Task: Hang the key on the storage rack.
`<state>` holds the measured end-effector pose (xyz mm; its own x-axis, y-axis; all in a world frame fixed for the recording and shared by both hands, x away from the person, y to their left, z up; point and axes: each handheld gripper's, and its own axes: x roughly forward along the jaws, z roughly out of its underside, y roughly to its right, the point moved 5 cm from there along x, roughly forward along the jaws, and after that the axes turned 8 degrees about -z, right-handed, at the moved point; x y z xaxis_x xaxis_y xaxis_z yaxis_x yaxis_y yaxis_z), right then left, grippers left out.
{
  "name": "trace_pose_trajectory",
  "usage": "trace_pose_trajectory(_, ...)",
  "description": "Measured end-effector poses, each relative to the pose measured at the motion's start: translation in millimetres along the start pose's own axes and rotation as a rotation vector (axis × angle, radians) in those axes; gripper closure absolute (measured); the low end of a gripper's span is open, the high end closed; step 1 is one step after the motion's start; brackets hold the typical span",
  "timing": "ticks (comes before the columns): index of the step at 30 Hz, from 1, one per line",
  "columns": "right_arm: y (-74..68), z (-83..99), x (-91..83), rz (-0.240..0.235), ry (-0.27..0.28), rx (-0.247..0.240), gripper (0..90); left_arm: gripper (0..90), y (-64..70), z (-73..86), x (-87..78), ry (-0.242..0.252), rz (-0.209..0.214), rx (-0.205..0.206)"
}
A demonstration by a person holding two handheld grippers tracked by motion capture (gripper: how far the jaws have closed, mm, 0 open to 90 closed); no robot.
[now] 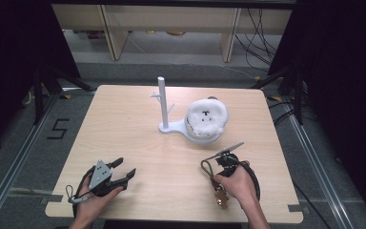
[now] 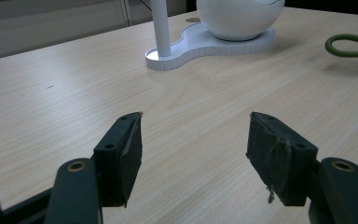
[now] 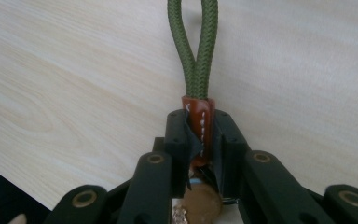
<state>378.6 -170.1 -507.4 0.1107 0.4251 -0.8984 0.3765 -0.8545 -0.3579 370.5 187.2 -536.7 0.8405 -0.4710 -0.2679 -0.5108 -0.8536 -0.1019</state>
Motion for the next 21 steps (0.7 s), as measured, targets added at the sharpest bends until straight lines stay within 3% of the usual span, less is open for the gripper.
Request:
trace_pose_trajectory(1, -1.7, 0.3, -1.6, -0.005, 0.009, 0.015, 78.8, 35.3, 0.1, 0.0, 0.1, 0.001, -0.001, 0.0)
trace_pose_trajectory(2, -1.5, -0.6, -2.3, -0.016, 0.028, -0.011, 78.8, 35.3, 0.1, 0.0, 0.0, -0.001, -0.001, 0.001)
trace_pose_trajectory(3, -4.4, -0.6, -3.4, -0.019, 0.043, 0.015, 78.8, 35.3, 0.1, 0.0, 0.2, 0.0, -0.001, 0.002)
trace_pose_trajectory(4, -4.6, -1.1, -4.5, -0.023, 0.057, -0.003, 78.8, 35.3, 0.1, 0.0, 0.3, 0.0, -0.002, 0.003)
trace_pose_trajectory(5, -6.3, -1.1, -5.9, -0.023, 0.068, 0.011, 78.8, 35.3, 0.2, 0.0, 0.2, 0.0, -0.001, 0.002)
trace_pose_trajectory(6, -4.3, -3.0, -6.3, -0.034, 0.105, -0.049, 78.8, 35.3, 0.1, 0.1, 0.0, -0.002, 0.0, 0.001)
trace_pose_trajectory(7, -5.7, -3.1, -8.3, -0.032, 0.111, -0.032, 78.8, 35.3, 0.2, 0.0, 0.1, 0.001, -0.001, -0.003)
trace_pose_trajectory(10, -8.4, -7.7, -13.1, -0.061, 0.191, -0.057, 78.8, 35.3, -0.2, 0.1, 0.0, 0.0, -0.001, -0.004)
trace_pose_trajectory(13, -8.7, -11.4, -20.1, -0.092, 0.266, -0.121, 78.8, 35.3, -0.2, 0.1, -0.1, -0.001, -0.002, -0.004)
trace_pose_trajectory(14, -10.2, -12.1, -22.4, -0.098, 0.282, -0.119, 78.8, 35.2, -0.2, 0.2, -0.1, -0.001, -0.001, -0.004)
trace_pose_trajectory(15, -15.5, -11.4, -24.6, -0.12, 0.297, -0.081, 78.8, 35.3, -0.1, 0.2, -0.1, -0.001, -0.002, -0.005)
trace_pose_trajectory(16, -11.9, -13.1, -26.7, -0.104, 0.315, -0.115, 78.7, 35.3, -0.2, 0.2, -0.1, -0.001, -0.002, -0.006)
trace_pose_trajectory(18, -13.5, -14.7, -29.9, -0.115, 0.357, -0.115, 78.7, 35.2, -0.4, 0.2, -0.1, -0.001, -0.003, -0.008)
trace_pose_trajectory(19, -12.6, -17.8, -30.3, -0.126, 0.402, -0.161, 78.7, 35.2, -0.4, 0.1, -0.1, 0.0, -0.003, -0.01)
trace_pose_trajectory(21, -14.8, -18.6, -32.6, -0.137, 0.432, -0.146, 78.7, 35.2, -0.4, 0.2, -0.1, 0.0, -0.004, -0.01)
